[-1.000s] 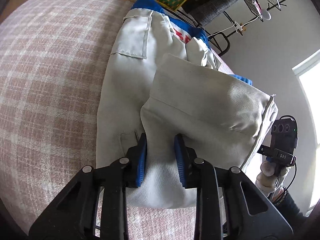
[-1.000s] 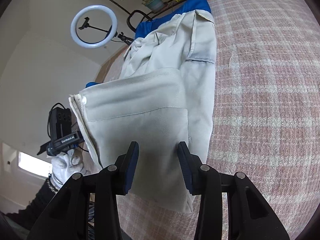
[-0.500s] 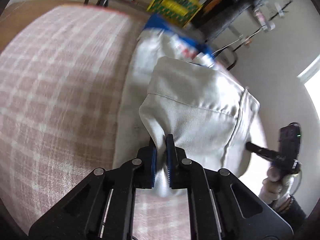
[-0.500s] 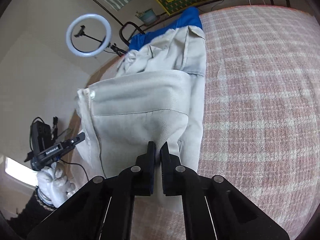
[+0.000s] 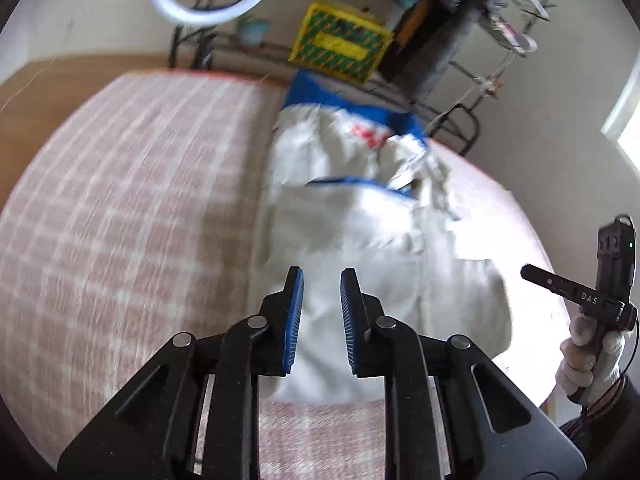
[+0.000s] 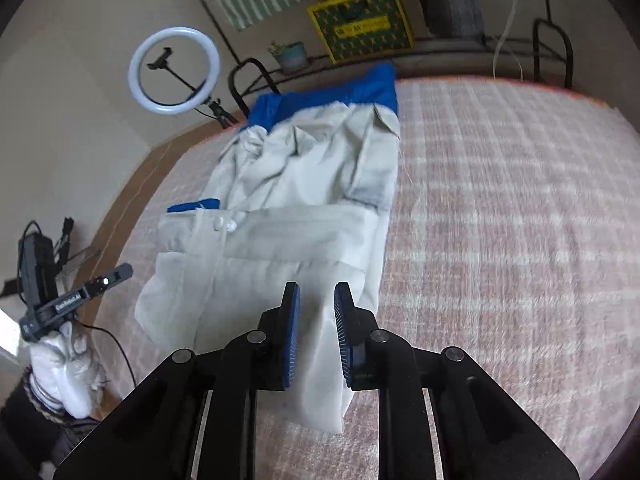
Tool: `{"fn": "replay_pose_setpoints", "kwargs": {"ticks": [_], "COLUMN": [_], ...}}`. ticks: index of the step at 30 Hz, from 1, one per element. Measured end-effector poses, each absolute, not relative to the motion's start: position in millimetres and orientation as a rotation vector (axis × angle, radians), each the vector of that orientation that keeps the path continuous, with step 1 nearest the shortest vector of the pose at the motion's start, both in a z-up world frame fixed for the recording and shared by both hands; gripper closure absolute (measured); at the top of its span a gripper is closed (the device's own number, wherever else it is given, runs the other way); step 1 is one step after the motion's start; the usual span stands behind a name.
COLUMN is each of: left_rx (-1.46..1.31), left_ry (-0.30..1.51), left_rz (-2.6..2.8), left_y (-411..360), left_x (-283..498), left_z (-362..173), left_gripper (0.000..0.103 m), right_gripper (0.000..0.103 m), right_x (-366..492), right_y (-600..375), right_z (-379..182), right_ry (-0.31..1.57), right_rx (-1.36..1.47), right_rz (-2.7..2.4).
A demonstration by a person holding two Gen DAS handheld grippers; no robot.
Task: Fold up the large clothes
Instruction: 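Open both grippers and withdraw from the folded jacket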
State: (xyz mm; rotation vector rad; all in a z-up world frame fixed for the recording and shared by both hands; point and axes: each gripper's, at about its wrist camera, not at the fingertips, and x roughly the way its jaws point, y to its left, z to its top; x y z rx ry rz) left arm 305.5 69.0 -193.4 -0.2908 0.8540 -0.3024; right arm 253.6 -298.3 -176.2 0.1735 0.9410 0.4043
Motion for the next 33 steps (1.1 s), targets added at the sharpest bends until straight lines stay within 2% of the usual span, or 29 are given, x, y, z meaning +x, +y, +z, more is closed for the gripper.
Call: {"fn": "replay_pose_setpoints", "kwargs": {"ticks": [3,7,8,9,10,11,12,14,15,16,24,25,27,31,33], "left_rx": [-0.177,-0.111,-0.131,-0.166,-0.192,-0.211,-0.222,-0.157,-0.129,-0.118,-0.152,-0.151,-0.146,-0.154,-0.150], "left_ry": [0.826,0.879,0.923,0.984,1.019,1.020,1.013,0.996,0.984,0.982,0.991,0.990,0.989,0.988,0.980], "left_rz": [-0.358,-0.348,-0.326,-0.311,-0.305,-0.298,-0.299,-0.300,-0.300,-0.298,-0.307,-0.305,-0.302,-0.299,-0.305], "left_y": [42,22,24,27,30,33,35,31,30,30,30,28,27,28,27], "left_x": [315,350,360,373,381,384,384,380,378,376,372,374,375,377,378], "left_z": [-188,-209,-222,-239,-250,-256,-255,-250,-249,-249,-247,-247,-249,-251,-251], "left_gripper": [0.086,0.086,0.086,0.088,0.097,0.099,0.099,0.099,0.099,0.099,0.099,0.099,0.099,0.099,0.099], "right_gripper": [0.085,0.086,0.090,0.100,0.103,0.101,0.095,0.083,0.072,0.069,0.069,0.073,0.098,0.102,0.102], "right_x": [254,279,288,297,304,307,306,293,283,274,232,230,227,206,206], "right_y": [-269,-251,-253,-259,-273,-289,-302,-316,-321,-325,-333,-332,-332,-336,-334], "right_z": [-169,-202,-215,-226,-231,-230,-222,-200,-191,-188,-236,-241,-243,-210,-219], "right_ry": [0.901,1.002,1.039,1.067,1.093,1.105,1.084,1.019,1.002,1.001,1.147,1.152,1.153,1.026,1.067], "right_rx": [0.126,0.117,0.075,0.079,0.162,0.271,0.353,0.341,0.318,0.314,0.322,0.334,0.379,0.354,0.300], "right_rz": [0.509,0.541,0.482,0.450,0.453,0.452,0.452,0.461,0.478,0.502,0.579,0.588,0.619,0.638,0.590]}}
